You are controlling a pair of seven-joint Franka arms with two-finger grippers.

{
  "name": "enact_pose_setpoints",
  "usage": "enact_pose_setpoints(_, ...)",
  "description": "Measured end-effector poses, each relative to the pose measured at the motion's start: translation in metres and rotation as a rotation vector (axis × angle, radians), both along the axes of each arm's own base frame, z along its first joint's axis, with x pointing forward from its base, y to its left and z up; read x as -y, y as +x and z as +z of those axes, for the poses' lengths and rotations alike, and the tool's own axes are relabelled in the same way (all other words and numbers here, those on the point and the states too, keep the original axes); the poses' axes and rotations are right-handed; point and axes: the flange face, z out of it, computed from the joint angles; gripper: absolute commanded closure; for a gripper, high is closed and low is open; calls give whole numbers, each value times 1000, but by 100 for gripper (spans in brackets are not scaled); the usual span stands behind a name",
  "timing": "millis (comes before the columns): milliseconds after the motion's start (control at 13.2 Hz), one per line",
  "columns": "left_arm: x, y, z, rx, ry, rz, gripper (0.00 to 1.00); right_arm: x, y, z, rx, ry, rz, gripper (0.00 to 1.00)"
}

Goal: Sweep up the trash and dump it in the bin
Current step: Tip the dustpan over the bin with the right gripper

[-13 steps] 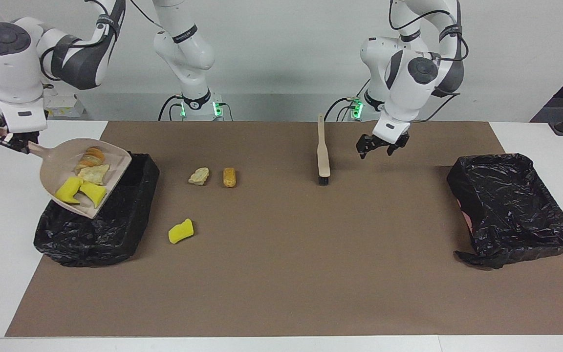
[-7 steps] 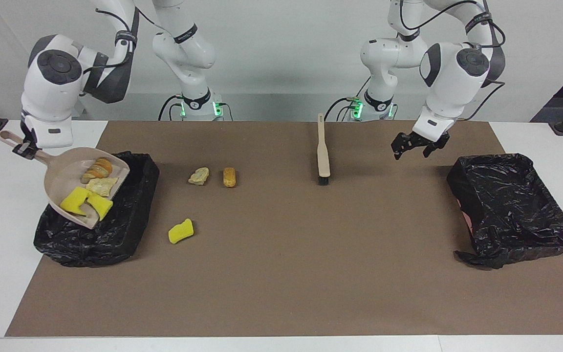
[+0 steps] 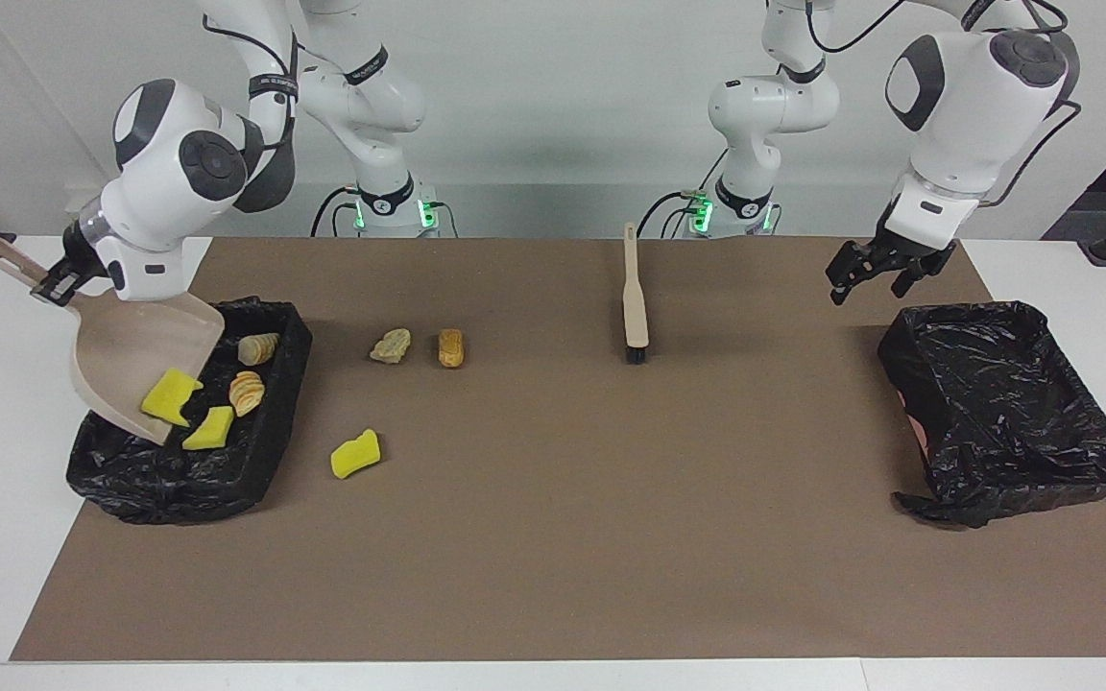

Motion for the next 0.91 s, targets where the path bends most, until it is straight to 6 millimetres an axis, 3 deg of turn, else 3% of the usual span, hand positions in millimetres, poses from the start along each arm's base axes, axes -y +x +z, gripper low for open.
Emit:
enact_pose_setpoints(228, 0, -7, 32, -32, 2, -2, 0, -10, -2, 4, -26, -50, -10, 100)
enact_pose_setpoints(455, 0, -16, 65, -50, 4, -5, 0, -35, 1, 9, -43, -110, 21, 100)
enact_pose_setpoints(911, -6, -24, 80, -36, 5, -43, 0, -52, 3, 22, -43, -194, 59, 100)
